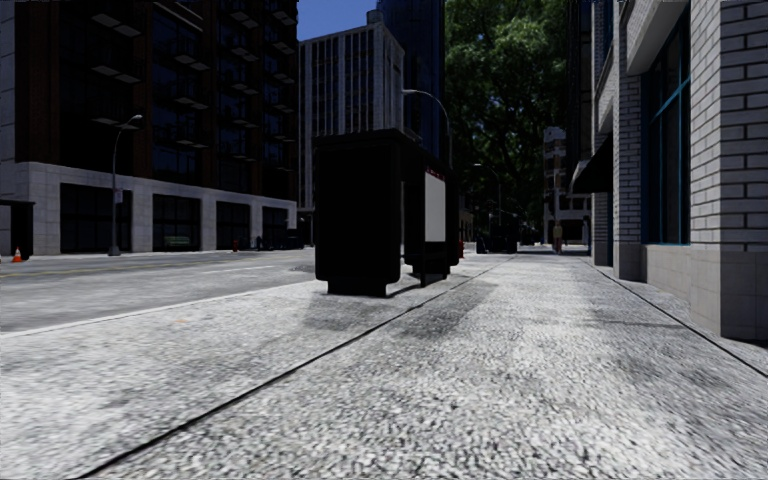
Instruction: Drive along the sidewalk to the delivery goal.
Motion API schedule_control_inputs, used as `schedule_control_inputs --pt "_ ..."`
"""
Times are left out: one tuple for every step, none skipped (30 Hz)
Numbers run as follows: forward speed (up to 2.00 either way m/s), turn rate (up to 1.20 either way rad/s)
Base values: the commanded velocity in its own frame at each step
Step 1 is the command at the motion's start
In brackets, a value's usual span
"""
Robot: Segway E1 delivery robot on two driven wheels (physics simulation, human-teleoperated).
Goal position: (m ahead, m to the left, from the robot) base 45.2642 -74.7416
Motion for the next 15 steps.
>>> schedule_control_inputs --pt "2.0 -0.58" --pt "2.0 -0.58" --pt "2.0 -0.58" --pt "2.0 -0.58" --pt "2.0 -0.58" --pt "2.0 -0.58" --pt "2.0 -0.58" --pt "2.0 -0.58" --pt "2.0 -0.58" --pt "2.0 -0.58" --pt "2.0 -0.58" --pt "2.0 -0.58" --pt "2.0 -0.58" --pt "2.0 -0.58" --pt "2.0 -0.58"
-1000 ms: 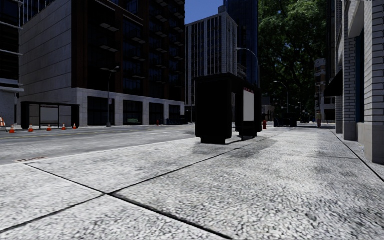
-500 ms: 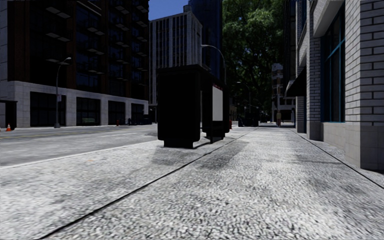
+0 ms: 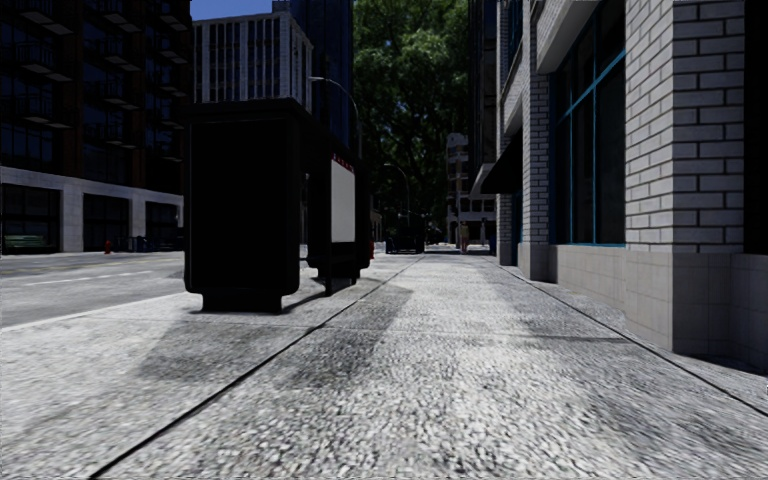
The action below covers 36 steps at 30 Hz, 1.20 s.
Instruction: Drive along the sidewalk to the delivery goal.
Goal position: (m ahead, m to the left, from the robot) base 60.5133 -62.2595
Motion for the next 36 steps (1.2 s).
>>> schedule_control_inputs --pt "2.0 -0.58" --pt "2.0 -0.58" --pt "2.0 -0.58" --pt "2.0 -0.58" --pt "2.0 -0.58" --pt "2.0 -0.58" --pt "2.0 -0.58" --pt "2.0 -0.58" --pt "2.0 -0.58" --pt "2.0 -0.54" --pt "2.0 -0.41" --pt "2.0 -0.41" --pt "2.0 -0.12" --pt "2.0 0.0" --pt "2.0 0.0" --pt "2.0 0.0" --pt "2.0 0.0" --pt "2.0 0.0" --pt "2.0 0.0" --pt "2.0 0.0" --pt "2.0 0.0" --pt "2.0 0.0" --pt "2.0 0.0" --pt "2.0 0.0" --pt "2.0 0.0" --pt "2.0 0.0" --pt "2.0 0.0" --pt "2.0 0.0" --pt "2.0 0.0" --pt "2.0 0.0" --pt "2.0 0.0" --pt "2.0 0.0" --pt "2.0 0.0" --pt "2.0 0.0" --pt "2.0 0.0" --pt "2.0 0.0"
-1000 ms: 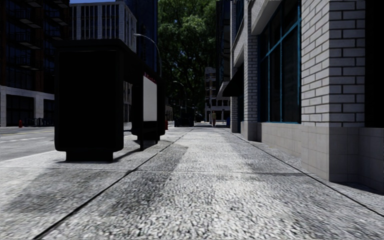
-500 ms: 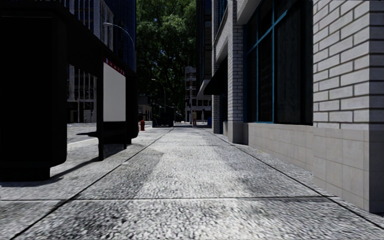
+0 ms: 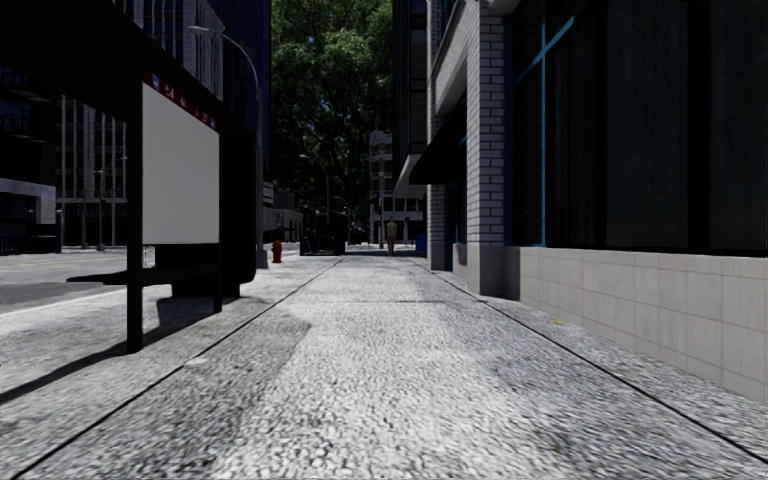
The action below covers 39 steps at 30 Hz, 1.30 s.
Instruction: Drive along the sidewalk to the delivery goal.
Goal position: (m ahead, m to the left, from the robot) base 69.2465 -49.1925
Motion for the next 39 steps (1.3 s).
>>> schedule_control_inputs --pt "2.0 0.0" --pt "2.0 0.0" --pt "2.0 0.0" --pt "2.0 0.0" --pt "2.0 0.0" --pt "2.0 0.0" --pt "2.0 0.0" --pt "2.0 0.0" --pt "2.0 0.0" --pt "2.0 0.0" --pt "2.0 0.0" --pt "2.0 0.0" --pt "2.0 0.0" --pt "2.0 0.0" --pt "2.0 0.0" --pt "2.0 0.0" --pt "2.0 0.0" --pt "2.0 0.0" --pt "2.0 0.0" --pt "2.0 0.0" --pt "2.0 0.0" --pt "2.0 0.0" --pt "2.0 0.0" --pt "2.0 0.0" --pt "2.0 0.0" --pt "2.0 0.0" --pt "2.0 0.0" --pt "2.0 0.0" --pt "2.0 0.0" --pt "2.0 0.0" --pt "2.0 0.0" --pt "2.0 0.0" --pt "2.0 0.0" --pt "2.0 0.0" --pt "2.0 0.0" --pt "2.0 0.0" --pt "2.0 0.0" --pt "2.0 0.0" --pt "2.0 0.0"
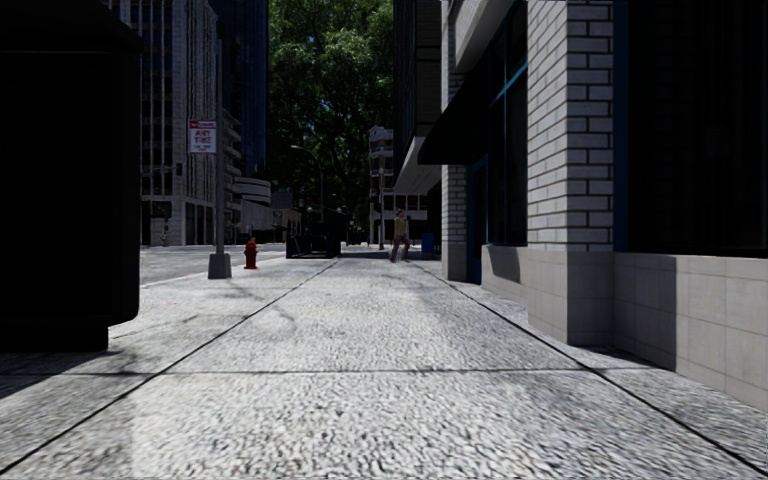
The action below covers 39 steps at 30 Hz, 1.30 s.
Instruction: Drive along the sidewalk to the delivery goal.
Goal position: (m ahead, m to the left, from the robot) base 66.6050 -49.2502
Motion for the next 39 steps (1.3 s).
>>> schedule_control_inputs --pt "2.0 0.0" --pt "2.0 0.0" --pt "2.0 0.0" --pt "2.0 0.0" --pt "2.0 0.0" --pt "2.0 0.0" --pt "2.0 0.0" --pt "2.0 0.0" --pt "2.0 0.0" --pt "2.0 0.0" --pt "2.0 0.0" --pt "2.0 0.0" --pt "2.0 0.0" --pt "2.0 0.0" --pt "2.0 0.0" --pt "2.0 0.0" --pt "2.0 0.0" --pt "2.0 0.0" --pt "2.0 0.0" --pt "2.0 0.0" --pt "2.0 0.0" --pt "2.0 0.0" --pt "2.0 0.0" --pt "2.0 0.0" --pt "2.0 0.0" --pt "2.0 0.0" --pt "2.0 0.0" --pt "2.0 0.0" --pt "2.0 0.0" --pt "2.0 0.0" --pt "2.0 0.0" --pt "2.0 0.0" --pt "2.0 0.0" --pt "2.0 0.0" --pt "2.0 0.0" --pt "2.0 0.0" --pt "2.0 0.0" --pt "2.0 0.0" --pt "2.0 0.0"
